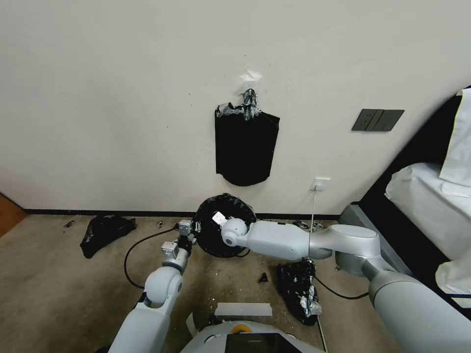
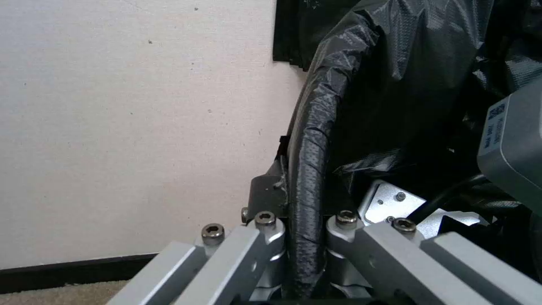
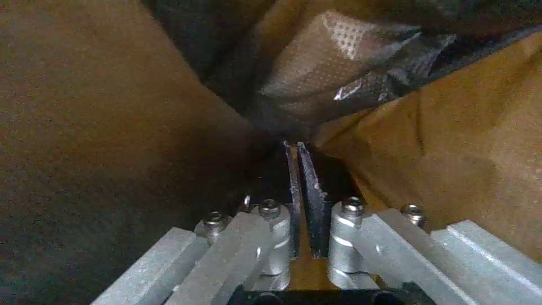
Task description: Place a trash bag onto the trash bin.
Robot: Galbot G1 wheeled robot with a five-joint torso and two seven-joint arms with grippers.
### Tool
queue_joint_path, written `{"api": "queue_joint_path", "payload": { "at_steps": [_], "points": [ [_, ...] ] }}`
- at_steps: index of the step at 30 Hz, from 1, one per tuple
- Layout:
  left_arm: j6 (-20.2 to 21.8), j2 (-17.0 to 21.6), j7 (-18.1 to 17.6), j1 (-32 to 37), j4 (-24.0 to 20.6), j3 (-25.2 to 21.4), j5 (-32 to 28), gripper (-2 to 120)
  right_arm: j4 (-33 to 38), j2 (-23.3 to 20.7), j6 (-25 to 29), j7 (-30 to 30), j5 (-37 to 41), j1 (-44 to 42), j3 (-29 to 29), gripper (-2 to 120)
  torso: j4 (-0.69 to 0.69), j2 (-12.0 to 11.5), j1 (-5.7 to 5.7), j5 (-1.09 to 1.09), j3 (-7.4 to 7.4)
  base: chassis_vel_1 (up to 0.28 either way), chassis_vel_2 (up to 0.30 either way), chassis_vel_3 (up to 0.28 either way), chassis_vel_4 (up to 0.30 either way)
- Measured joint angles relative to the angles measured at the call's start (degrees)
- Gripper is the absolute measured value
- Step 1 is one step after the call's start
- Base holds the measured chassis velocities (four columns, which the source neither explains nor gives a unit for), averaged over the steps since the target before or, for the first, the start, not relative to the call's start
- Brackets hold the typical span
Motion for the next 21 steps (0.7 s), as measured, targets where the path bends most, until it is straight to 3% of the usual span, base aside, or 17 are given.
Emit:
{"api": "queue_joint_path", "payload": {
  "at_steps": [12,21],
  "points": [
    [0.05,-0.04,0.03,-0.20,0.58,-0.03,-0.02,1,1.47,-0.49,0.02,0.49,-0.23,-0.84,0.41,5,0.00,0.00,0.00,0.00,0.00,0.000,0.000,0.000,0.000],
    [0.22,0.20,-0.66,-1.14,3.19,-0.57,-1.91,1,9.28,-2.58,0.02,1.88,-0.17,-0.47,1.59,5,0.00,0.00,0.00,0.00,0.00,0.000,0.000,0.000,0.000]
  ]
}}
